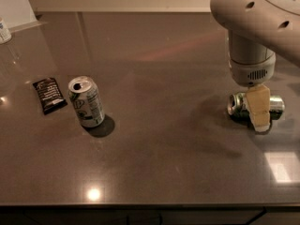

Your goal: Knock green can over

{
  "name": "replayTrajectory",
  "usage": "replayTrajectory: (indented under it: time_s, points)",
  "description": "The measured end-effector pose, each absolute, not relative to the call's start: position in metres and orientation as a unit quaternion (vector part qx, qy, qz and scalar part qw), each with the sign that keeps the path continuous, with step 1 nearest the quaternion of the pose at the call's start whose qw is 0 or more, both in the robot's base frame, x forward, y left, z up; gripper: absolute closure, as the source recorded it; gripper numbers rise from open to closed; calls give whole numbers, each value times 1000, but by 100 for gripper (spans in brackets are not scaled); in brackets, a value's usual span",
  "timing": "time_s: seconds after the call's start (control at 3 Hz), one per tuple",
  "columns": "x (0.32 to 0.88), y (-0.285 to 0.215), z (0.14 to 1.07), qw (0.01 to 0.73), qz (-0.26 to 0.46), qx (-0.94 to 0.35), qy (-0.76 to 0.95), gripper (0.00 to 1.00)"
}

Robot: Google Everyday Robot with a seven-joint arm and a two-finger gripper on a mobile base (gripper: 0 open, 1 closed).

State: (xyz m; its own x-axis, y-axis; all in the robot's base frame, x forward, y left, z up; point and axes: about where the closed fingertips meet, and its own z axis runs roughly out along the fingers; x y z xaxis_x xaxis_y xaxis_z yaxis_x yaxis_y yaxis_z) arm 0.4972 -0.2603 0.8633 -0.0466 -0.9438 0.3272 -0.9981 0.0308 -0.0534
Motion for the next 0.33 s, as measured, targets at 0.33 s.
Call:
replayTrajectory:
  time_s: [0.33]
  points:
    - [497,-260,863,101,135,683,-711,0]
